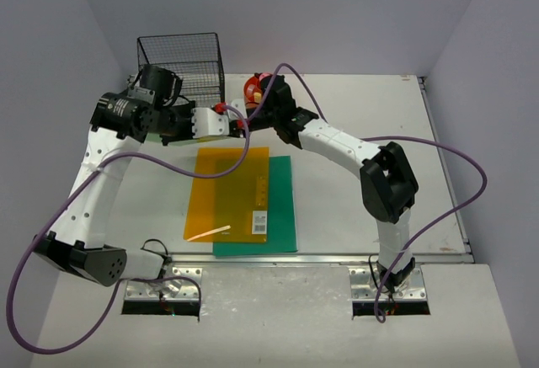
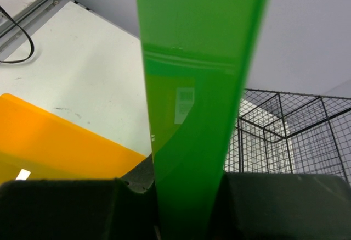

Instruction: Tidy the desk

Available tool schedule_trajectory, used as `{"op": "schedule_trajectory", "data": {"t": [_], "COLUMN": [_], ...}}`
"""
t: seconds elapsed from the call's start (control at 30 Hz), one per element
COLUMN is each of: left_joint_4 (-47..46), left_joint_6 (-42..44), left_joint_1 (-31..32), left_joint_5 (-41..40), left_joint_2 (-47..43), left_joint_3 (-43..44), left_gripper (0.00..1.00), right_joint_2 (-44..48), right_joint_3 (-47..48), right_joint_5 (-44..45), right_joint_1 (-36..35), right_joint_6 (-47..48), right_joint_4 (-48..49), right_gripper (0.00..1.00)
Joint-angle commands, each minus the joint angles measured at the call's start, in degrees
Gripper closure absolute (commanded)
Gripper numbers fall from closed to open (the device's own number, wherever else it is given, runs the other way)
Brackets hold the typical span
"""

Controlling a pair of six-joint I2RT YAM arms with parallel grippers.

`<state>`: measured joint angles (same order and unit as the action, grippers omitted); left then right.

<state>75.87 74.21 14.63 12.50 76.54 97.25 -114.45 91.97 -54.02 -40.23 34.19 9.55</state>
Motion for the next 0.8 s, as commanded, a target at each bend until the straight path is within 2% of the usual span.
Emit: {"op": "schedule_trajectory", "data": {"t": [0.0, 0.03, 0.1, 0.2, 0.27, 0.33, 0.53, 0.77], "left_joint_4": [-0.4, -0.4, -0.4, -0.4, -0.4, -0.4, -0.4, -4.1], "left_joint_6": [-1.3, -1.9, -2.4, -2.3, -2.1, -2.0, 1.9, 10.8], "left_joint_1": [0.9, 0.9, 0.9, 0.9, 0.9, 0.9, 0.9, 0.9], "left_joint_5": [2.5, 2.7, 2.2, 0.5, -0.5, -2.2, -9.3, -18.6], "left_joint_2": [0.9, 0.8, 0.5, -0.3, -0.7, -0.8, -0.1, 1.1], "left_joint_3": [4.1, 5.0, 6.5, 8.7, 10.3, 12.4, 17.9, 19.5], "left_gripper": [1.0, 1.0, 1.0, 1.0, 1.0, 1.0, 1.0, 1.0], "right_joint_2": [2.1, 2.2, 2.6, 3.2, 3.5, 3.9, 5.0, 6.9], "right_joint_3": [3.9, 3.4, 2.6, 1.6, 1.1, 0.7, -0.2, -2.8], "right_joint_5": [-3.1, -2.8, -2.2, -0.9, -0.3, 0.4, 4.4, 16.8], "right_joint_1": [-1.6, -1.6, -1.6, -1.6, -1.6, -1.6, -1.4, 1.0], "right_joint_6": [-3.6, -4.5, -5.1, -6.4, -6.9, -7.2, -8.2, -15.1], "right_joint_4": [12.8, 14.2, 14.8, 15.9, 16.0, 16.4, 16.8, 22.6], "right_gripper": [0.79, 0.68, 0.52, 0.17, 0.05, 0.01, 0.01, 0.01]}}
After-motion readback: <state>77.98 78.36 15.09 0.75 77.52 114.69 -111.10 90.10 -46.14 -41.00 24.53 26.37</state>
